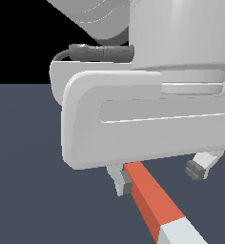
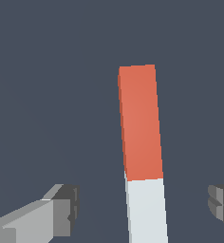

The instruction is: Insert the peg into the horizontal hole in a box.

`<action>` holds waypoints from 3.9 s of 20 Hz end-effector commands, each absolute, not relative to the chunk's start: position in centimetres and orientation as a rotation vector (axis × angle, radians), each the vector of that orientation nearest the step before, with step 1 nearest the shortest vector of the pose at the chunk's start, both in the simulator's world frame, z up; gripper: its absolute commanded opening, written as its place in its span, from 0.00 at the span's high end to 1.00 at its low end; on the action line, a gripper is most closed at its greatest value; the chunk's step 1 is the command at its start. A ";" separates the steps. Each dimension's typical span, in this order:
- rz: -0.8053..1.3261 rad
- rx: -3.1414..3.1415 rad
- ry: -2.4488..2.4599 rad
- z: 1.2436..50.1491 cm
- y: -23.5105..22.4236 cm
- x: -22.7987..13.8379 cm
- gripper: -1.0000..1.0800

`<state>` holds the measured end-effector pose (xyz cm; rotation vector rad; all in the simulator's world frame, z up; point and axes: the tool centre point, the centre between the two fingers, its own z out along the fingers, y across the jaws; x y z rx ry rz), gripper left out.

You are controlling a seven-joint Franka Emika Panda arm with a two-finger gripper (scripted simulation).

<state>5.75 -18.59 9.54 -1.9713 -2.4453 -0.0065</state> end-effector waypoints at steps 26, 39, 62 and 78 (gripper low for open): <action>0.000 -1.883 -2.514 5.9 -24.4 8.8 0.04; 0.000 -1.882 -2.516 1.8 -24.4 8.9 0.04; 0.000 -1.883 -2.514 3.1 -22.1 8.6 1.00; 0.000 -1.899 -2.502 10.4 -9.8 7.4 1.00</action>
